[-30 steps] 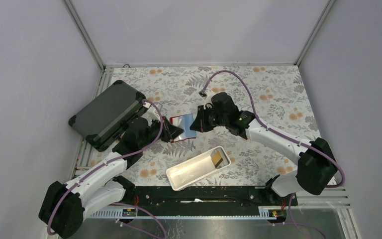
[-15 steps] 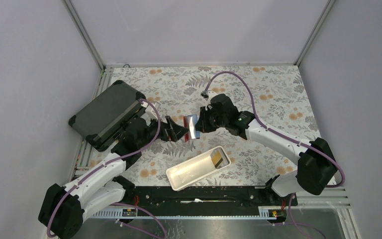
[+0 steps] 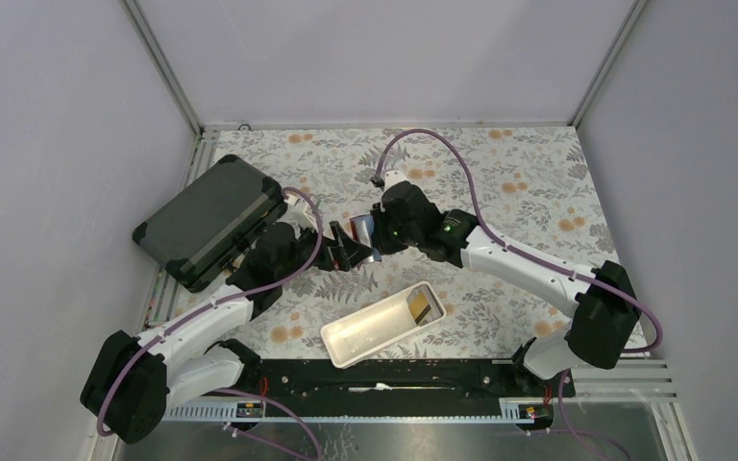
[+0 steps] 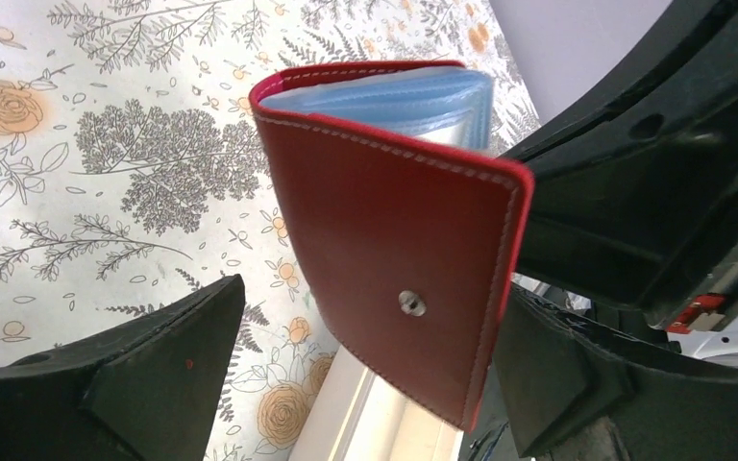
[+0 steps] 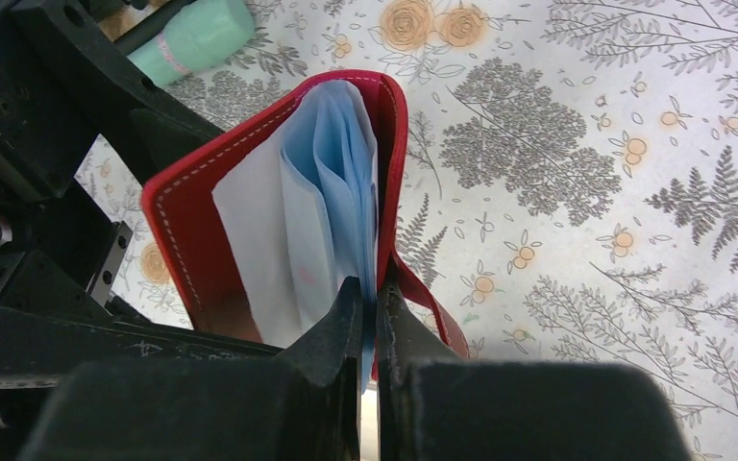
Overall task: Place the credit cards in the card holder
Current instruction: Open the card holder at the center of the board.
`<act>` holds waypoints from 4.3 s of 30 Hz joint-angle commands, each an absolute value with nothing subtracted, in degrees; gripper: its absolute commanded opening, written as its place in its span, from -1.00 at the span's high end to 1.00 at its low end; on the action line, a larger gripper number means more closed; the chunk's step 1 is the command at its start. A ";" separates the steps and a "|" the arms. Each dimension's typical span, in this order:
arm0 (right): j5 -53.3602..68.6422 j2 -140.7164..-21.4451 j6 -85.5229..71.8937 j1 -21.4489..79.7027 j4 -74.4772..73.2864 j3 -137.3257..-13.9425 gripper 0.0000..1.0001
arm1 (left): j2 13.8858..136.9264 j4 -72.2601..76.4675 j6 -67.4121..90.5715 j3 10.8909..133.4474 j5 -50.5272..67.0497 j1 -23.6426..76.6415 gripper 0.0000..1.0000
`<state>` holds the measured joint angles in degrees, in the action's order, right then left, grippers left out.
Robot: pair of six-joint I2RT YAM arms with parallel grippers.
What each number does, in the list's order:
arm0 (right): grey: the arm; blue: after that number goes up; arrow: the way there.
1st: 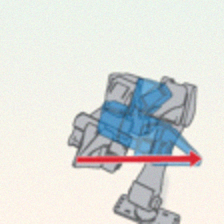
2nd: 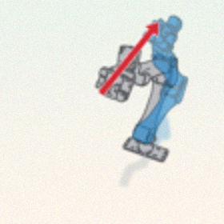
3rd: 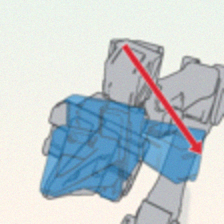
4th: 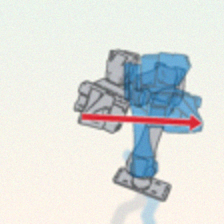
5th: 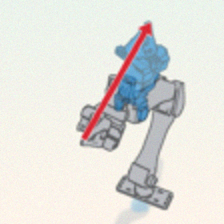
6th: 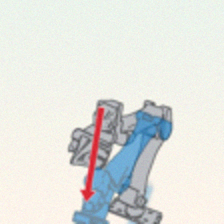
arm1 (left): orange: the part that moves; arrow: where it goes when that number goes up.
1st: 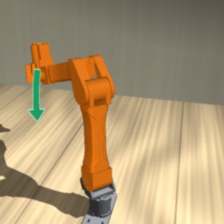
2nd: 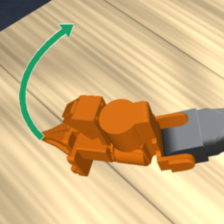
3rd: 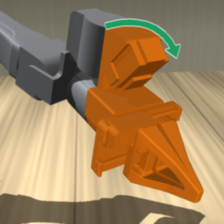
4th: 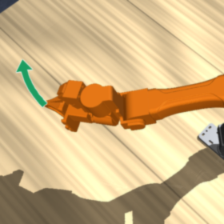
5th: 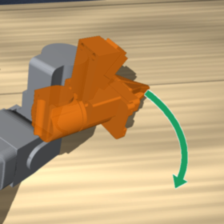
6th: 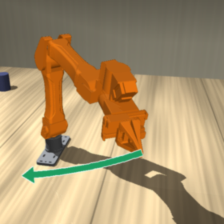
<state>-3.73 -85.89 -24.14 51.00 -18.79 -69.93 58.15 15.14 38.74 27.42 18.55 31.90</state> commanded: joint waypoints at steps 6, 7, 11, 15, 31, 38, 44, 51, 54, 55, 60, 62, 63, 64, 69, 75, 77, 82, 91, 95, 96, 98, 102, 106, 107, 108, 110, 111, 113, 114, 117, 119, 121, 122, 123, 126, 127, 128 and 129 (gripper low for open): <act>-8.75 -85.72 -23.56 51.39 -21.23 -73.29 1.00 | 61.07 10.71 34.96 33.38 6.99 36.45 -0.98; -8.84 -85.58 -23.49 51.38 -21.26 -73.23 1.00 | 60.75 9.39 34.47 33.43 5.19 36.61 -0.98; -9.58 -85.29 -23.30 51.36 -21.68 -73.38 1.00 | 59.80 3.70 35.15 33.37 -2.40 36.56 -0.98; -10.02 -84.87 -22.94 51.37 -22.09 -73.41 1.00 | 59.95 1.45 36.77 32.44 -4.20 35.48 -0.98; -12.41 -84.55 -22.56 51.41 -23.34 -72.67 1.00 | 48.63 -0.25 40.88 27.37 1.34 27.06 -0.98; -11.60 -84.65 -22.87 51.45 -23.17 -72.73 1.00 | 50.04 11.08 45.01 26.98 11.72 26.63 -0.98; -10.30 -85.12 -23.55 51.36 -22.39 -72.42 1.00 | 55.08 18.28 45.92 28.40 15.95 27.81 -0.98; -7.12 -85.34 -23.50 51.42 -20.41 -72.05 1.00 | 60.20 20.94 45.62 30.38 13.92 31.82 -0.98; -6.90 -85.37 -23.26 51.55 -20.36 -71.99 1.00 | 60.69 21.80 45.27 30.67 12.46 32.07 -0.98; -6.94 -85.41 -23.18 51.60 -20.34 -71.91 1.00 | 60.79 22.63 45.37 30.75 12.36 32.07 -0.98; -7.08 -85.59 -23.19 52.03 -20.37 -71.72 1.00 | 63.07 23.36 45.30 32.57 11.28 32.51 -0.98; -7.28 -85.69 -23.04 52.12 -20.40 -71.81 1.00 | 64.08 23.69 45.11 33.22 11.03 32.52 -0.98; -7.28 -85.75 -22.89 52.19 -20.44 -71.81 1.00 | 64.58 23.69 44.90 33.61 10.90 32.55 -0.98; -7.35 -85.76 -22.93 52.20 -20.44 -71.78 1.00 | 65.09 23.23 44.58 34.23 10.61 32.72 -0.98; -8.26 -85.46 -22.60 52.21 -21.05 -71.98 1.00 | 65.93 17.51 41.34 36.50 7.87 33.70 -0.98; -8.69 -85.19 -22.43 52.23 -21.13 -72.06 1.00 | 65.38 15.07 38.42 35.47 6.07 34.84 -0.98; -8.57 -85.15 -22.47 52.21 -21.11 -72.20 1.00 | 65.27 14.87 37.65 34.61 5.56 35.05 -0.98; -8.02 -85.04 -22.26 52.21 -21.10 -72.57 1.00 | 65.50 13.78 35.84 33.73 3.20 35.24 -0.98; -8.29 -84.97 -21.94 52.21 -21.48 -72.39 1.00 | 64.53 8.45 35.05 33.92 -3.60 35.22 -0.98; -8.51 -85.51 -21.77 52.21 -21.77 -72.77 1.00 | 63.63 7.35 37.06 33.28 -3.80 35.24 -0.96; -8.64 -85.60 -21.71 52.21 -21.86 -72.85 1.00 | 63.35 7.10 37.48 33.12 -4.05 35.24 -0.95; -8.84 -85.70 -21.64 52.21 -22.02 -72.87 1.00 | 62.52 6.63 37.83 32.61 -4.79 35.24 -0.93; -9.33 -85.86 -21.44 52.19 -22.31 -72.86 1.00 | 60.31 5.23 37.69 31.97 -6.61 35.24 -0.92; -9.56 -86.28 -21.34 52.29 -22.33 -72.96 1.00 | 58.80 4.90 37.36 31.77 -6.58 35.24 -0.92; -9.58 -86.43 -21.33 52.36 -22.38 -73.02 1.00 | 58.81 4.84 37.35 31.85 -6.22 35.23 -0.92; -9.58 -86.52 -21.30 52.42 -22.34 -73.10 1.00 | 59.09 4.73 37.28 32.01 -5.93 35.24 -0.92; -10.01 -86.66 -21.17 52.68 -22.39 -73.29 1.00 | 59.85 3.98 37.36 32.67 -5.66 35.24 -0.87; -10.31 -86.68 -21.11 52.79 -22.35 -73.30 1.00 | 60.18 3.57 37.38 33.15 -5.55 35.24 -0.82; -10.69 -86.66 -21.03 52.93 -22.42 -73.33 1.00 | 60.82 3.18 37.30 33.81 -4.99 35.24 -0.70; -10.87 -86.75 -21.02 53.10 -22.35 -73.39 1.00 | 61.19 3.09 37.20 34.08 -4.67 35.24 -0.65; -12.22 -87.11 -20.79 53.57 -22.85 -73.74 1.00 | 61.71 1.76 37.51 35.19 -4.72 35.24 -0.48; -13.41 -87.48 -20.75 53.85 -23.47 -73.91 1.00 | 61.41 0.37 37.84 35.65 -5.06 35.19 -0.45; -14.07 -87.54 -20.72 53.95 -23.57 -73.88 1.00 | 60.65 -0.96 38.38 35.78 -5.60 35.23 -0.44; -14.37 -87.59 -20.71 53.96 -23.65 -73.83 1.00 | 60.24 -1.72 38.71 35.77 -5.84 35.24 -0.44; -14.66 -87.54 -20.75 53.96 -23.73 -73.83 1.00 | 59.77 -2.59 39.06 35.78 -5.96 35.24 -0.44; -15.21 -87.83 -20.73 53.96 -24.07 -74.09 1.00 | 58.45 -3.17 40.06 35.26 -5.82 35.24 -0.48; -15.28 -87.87 -20.71 53.96 -24.05 -74.10 1.00 | 58.11 -2.98 40.30 34.96 -5.69 35.23 -0.48; -15.21 -87.90 -20.67 53.96 -24.03 -74.17 1.00 | 57.93 -2.89 40.46 34.73 -5.57 35.24 -0.48; -15.12 -87.97 -20.72 54.05 -24.01 -74.19 1.00 | 57.97 -2.82 40.66 34.53 -5.42 35.23 -0.48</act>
